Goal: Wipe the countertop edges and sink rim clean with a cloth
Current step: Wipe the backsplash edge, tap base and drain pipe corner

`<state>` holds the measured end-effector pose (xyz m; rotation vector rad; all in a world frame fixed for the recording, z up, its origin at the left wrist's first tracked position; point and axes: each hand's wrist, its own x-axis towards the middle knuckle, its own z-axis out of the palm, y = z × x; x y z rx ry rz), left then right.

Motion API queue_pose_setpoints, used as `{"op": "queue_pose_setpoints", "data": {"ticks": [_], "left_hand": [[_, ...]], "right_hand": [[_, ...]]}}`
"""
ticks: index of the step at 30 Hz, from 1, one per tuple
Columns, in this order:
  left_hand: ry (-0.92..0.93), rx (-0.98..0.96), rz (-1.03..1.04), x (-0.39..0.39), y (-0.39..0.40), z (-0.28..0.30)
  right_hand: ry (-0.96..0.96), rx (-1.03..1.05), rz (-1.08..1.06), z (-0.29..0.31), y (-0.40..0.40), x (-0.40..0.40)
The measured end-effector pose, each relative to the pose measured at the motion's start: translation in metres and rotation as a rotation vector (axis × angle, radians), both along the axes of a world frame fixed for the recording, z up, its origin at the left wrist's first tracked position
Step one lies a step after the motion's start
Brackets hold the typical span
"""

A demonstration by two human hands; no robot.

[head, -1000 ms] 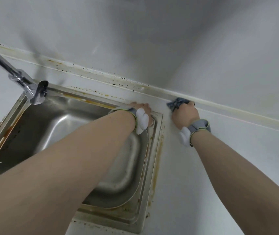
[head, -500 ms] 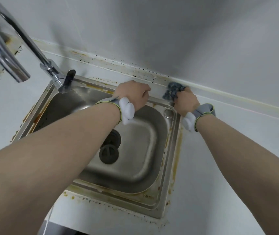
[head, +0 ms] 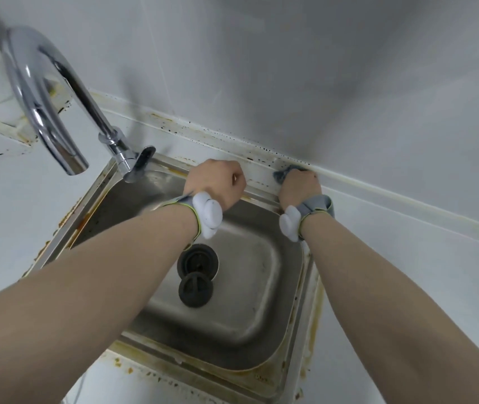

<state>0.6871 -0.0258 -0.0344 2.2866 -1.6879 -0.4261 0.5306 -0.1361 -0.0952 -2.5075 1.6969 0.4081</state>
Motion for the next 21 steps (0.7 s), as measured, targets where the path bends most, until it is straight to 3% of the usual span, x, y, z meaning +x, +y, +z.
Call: {"op": "queue_pose_setpoints", "data": {"ticks": [8,21], "left_hand": [[0.107,0.011,0.098,-0.001,0.006,-0.005],[0.120,0.076,0.431,0.072,0.056,-0.019]], "right_hand": [[-0.365,0.114,0.033,-0.010,0.003,0.090],[-0.246,0.039,0.069,-0.003,0.002,0.067]]}}
